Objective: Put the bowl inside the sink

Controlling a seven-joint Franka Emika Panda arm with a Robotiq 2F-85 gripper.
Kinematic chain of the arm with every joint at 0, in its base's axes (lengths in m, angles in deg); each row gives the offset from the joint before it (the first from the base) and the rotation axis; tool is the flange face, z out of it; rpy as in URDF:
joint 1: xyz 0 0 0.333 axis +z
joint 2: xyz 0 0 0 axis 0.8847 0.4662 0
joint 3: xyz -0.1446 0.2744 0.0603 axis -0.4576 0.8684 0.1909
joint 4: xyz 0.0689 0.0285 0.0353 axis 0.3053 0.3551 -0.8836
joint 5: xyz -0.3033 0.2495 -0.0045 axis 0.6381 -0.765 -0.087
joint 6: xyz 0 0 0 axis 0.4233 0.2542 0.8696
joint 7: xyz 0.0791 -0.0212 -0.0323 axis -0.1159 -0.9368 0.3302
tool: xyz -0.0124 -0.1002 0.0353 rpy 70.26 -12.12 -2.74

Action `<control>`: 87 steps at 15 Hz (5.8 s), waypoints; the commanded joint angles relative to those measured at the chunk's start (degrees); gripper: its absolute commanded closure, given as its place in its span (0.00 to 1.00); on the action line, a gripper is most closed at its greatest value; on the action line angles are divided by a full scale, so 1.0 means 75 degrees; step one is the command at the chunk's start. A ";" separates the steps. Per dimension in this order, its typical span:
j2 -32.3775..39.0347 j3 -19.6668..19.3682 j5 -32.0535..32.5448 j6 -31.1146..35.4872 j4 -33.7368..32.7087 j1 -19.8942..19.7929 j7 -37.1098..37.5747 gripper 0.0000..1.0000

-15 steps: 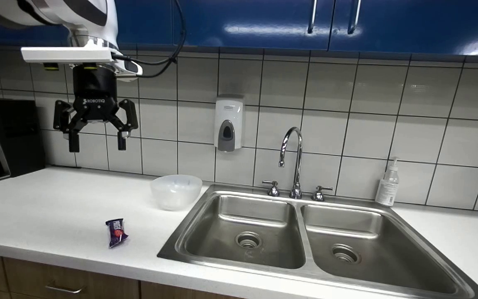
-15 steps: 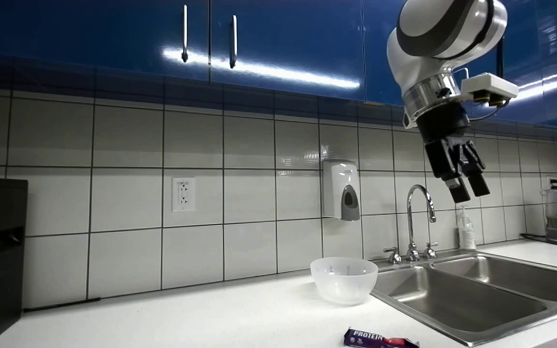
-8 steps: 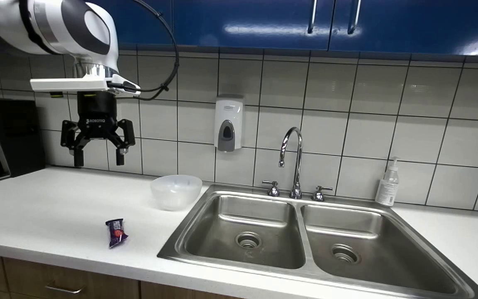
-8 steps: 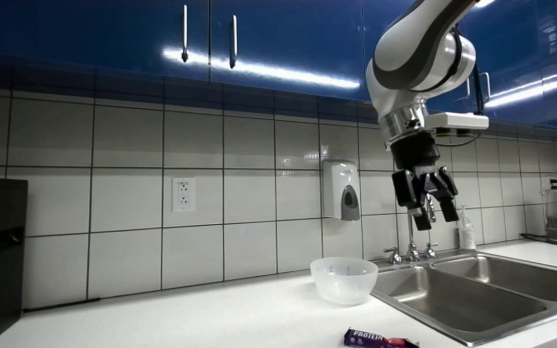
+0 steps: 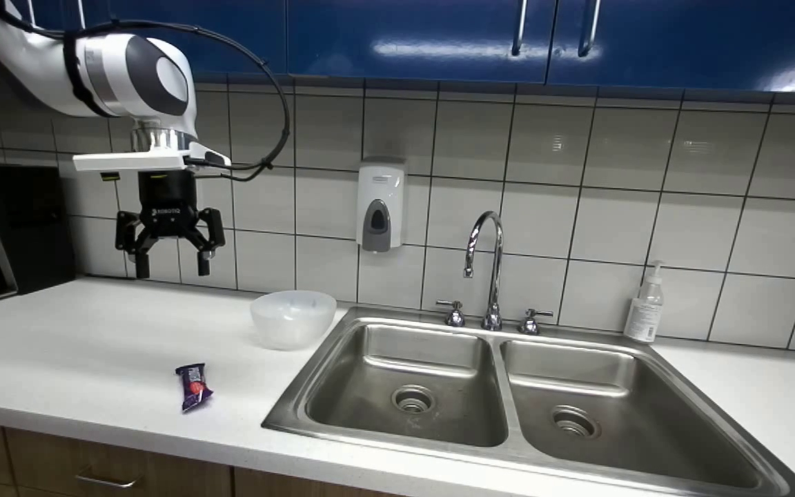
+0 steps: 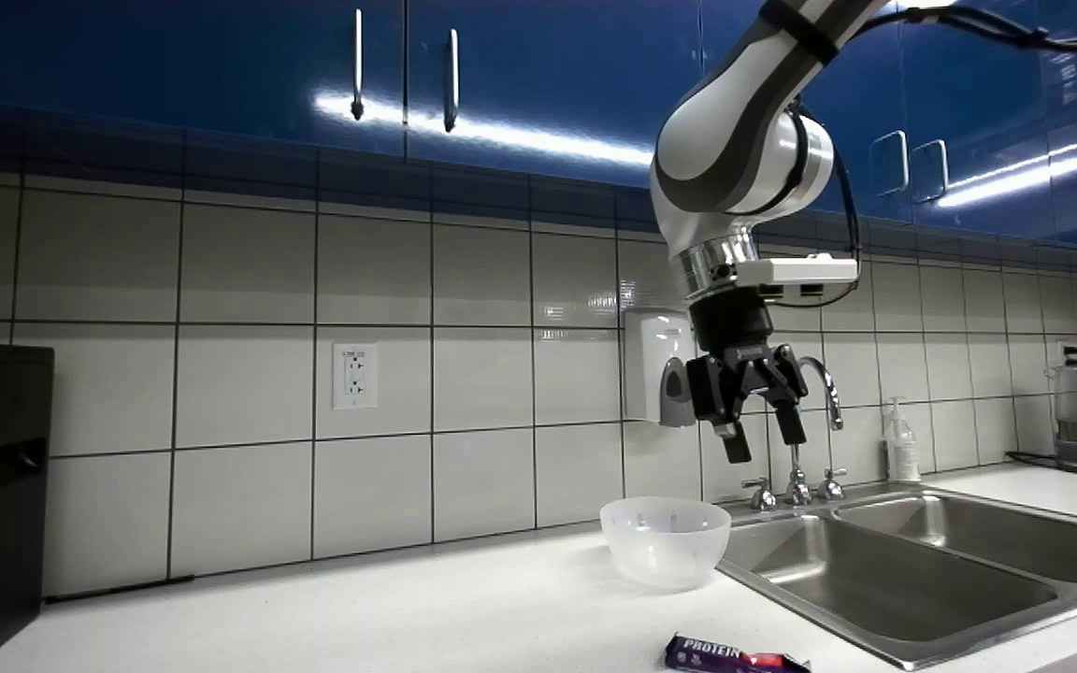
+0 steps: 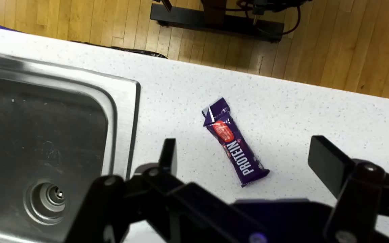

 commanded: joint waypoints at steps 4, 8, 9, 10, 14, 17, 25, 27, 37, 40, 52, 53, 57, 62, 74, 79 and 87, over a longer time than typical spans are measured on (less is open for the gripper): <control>0.1640 0.0286 0.0186 0.0038 -0.1608 0.0199 0.0488 0.00; 0.2572 0.0282 0.0403 0.0073 -0.2561 0.0359 0.0657 0.00; 0.2801 0.0261 0.0467 0.0066 -0.2800 0.0398 0.0689 0.00; 0.3023 0.0236 0.0504 0.0028 -0.3040 0.0426 0.0697 0.00; 0.3833 0.0122 0.0679 -0.0066 -0.3898 0.0475 0.0731 0.00; 0.4326 0.0019 0.0760 -0.0117 -0.4394 0.0493 0.0744 0.00; 0.5095 -0.0266 0.0779 -0.0048 -0.5233 0.0442 0.0699 0.00; 0.5237 -0.0300 0.0698 -0.0031 -0.5398 0.0414 0.0708 0.00; 0.5753 -0.0504 0.0592 0.0184 -0.5795 0.0295 0.0680 0.00; 0.5896 -0.0554 0.0639 0.0270 -0.5819 0.0301 0.0651 0.00; 0.6439 -0.0587 0.0678 0.0877 -0.5653 0.0370 0.0655 0.00; 0.6474 -0.0588 0.0676 0.0944 -0.5632 0.0375 0.0659 0.00; 0.6590 -0.0588 0.0640 0.1034 -0.5637 0.0388 0.0683 0.00; 0.6599 -0.0588 0.0670 0.0951 -0.5627 0.0376 0.0569 0.00; 0.6586 -0.0561 0.0659 0.1315 -0.5656 0.0355 0.0489 0.00; 0.6615 -0.0584 0.0675 0.1468 -0.5672 0.0360 0.0503 0.31; 0.6530 -0.0613 0.0678 0.1688 -0.5561 0.0353 0.0546 0.87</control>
